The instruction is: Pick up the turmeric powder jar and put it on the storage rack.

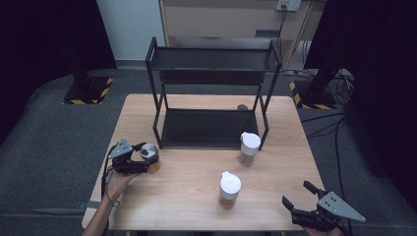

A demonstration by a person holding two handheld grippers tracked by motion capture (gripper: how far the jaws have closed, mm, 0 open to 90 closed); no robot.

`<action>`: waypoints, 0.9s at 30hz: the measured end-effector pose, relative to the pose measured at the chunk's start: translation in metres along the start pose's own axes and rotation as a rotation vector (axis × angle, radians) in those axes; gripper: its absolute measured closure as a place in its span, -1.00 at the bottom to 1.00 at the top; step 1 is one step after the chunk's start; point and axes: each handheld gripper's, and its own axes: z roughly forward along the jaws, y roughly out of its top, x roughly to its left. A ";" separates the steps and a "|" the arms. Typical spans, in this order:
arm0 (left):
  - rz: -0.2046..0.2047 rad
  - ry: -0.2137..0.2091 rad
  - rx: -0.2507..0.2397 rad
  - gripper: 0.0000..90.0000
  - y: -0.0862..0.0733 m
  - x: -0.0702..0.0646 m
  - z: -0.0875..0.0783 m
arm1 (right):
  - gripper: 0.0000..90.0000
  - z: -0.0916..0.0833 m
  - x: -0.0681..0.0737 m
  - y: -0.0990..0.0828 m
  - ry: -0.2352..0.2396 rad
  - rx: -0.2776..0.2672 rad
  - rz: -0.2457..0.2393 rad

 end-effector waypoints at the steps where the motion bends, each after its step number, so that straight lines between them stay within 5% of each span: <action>1: 0.001 -0.002 -0.005 -0.46 -0.001 0.001 0.000 | -0.83 0.000 0.000 0.000 0.000 0.000 0.000; 6: 0.023 -0.004 -0.026 -0.27 -0.003 0.001 0.002 | -0.84 0.000 0.000 0.000 -0.001 0.001 0.000; 27: 0.039 -0.029 -0.021 -0.24 0.009 -0.007 0.004 | -0.83 0.000 0.000 0.000 0.002 -0.004 -0.001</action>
